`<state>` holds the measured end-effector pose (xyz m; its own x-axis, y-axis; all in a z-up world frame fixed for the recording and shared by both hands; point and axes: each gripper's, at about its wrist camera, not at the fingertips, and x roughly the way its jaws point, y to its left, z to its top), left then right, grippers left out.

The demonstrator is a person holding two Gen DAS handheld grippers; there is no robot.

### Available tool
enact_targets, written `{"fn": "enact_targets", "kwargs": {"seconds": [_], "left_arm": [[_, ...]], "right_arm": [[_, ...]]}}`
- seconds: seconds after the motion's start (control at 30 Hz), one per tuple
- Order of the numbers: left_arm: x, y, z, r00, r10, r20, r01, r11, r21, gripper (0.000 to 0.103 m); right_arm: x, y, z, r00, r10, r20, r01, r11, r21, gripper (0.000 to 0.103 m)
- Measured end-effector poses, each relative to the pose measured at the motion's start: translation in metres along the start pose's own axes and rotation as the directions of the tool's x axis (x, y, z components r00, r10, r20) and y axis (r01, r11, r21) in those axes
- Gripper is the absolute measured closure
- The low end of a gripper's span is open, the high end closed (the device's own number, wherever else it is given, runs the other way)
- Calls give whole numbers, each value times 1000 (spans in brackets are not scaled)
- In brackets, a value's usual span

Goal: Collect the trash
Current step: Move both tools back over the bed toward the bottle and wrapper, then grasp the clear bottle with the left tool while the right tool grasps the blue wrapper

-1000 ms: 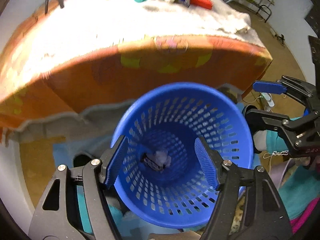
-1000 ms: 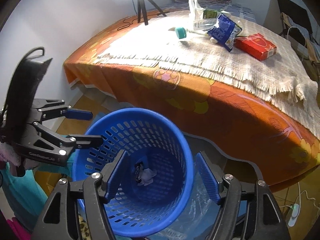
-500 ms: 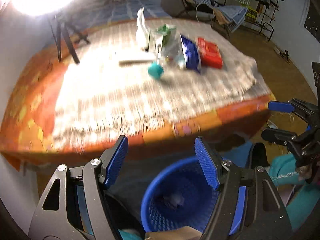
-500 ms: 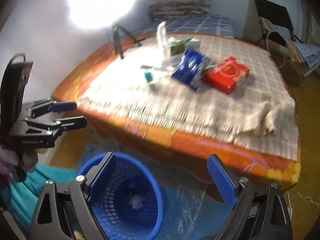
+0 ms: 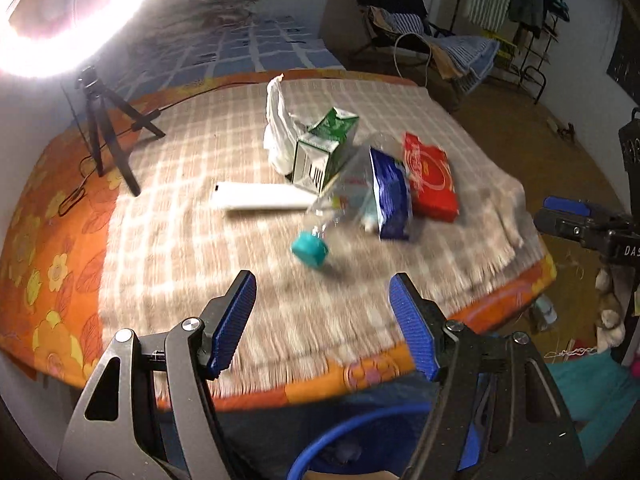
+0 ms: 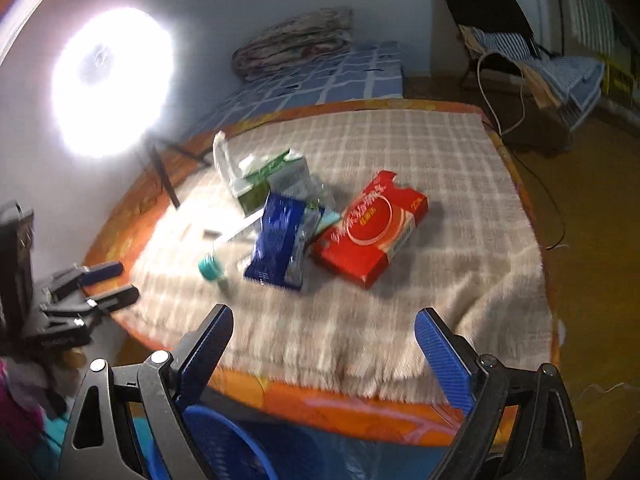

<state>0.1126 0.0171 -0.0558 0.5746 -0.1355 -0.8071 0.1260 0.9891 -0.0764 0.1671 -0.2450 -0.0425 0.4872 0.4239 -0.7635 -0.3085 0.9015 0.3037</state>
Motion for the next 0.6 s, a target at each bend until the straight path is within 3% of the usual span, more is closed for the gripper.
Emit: {"fn": "enact_targets", "kwargs": {"seconds": [0.43, 0.6], "left_arm": [[51, -2, 32, 997, -64, -39, 67, 995, 68, 32], [70, 0, 35, 996, -68, -57, 73, 992, 101, 32]], "right_arm": [[63, 23, 39, 994, 91, -62, -89, 995, 47, 10], [95, 21, 48, 984, 142, -107, -129, 984, 125, 12]]}}
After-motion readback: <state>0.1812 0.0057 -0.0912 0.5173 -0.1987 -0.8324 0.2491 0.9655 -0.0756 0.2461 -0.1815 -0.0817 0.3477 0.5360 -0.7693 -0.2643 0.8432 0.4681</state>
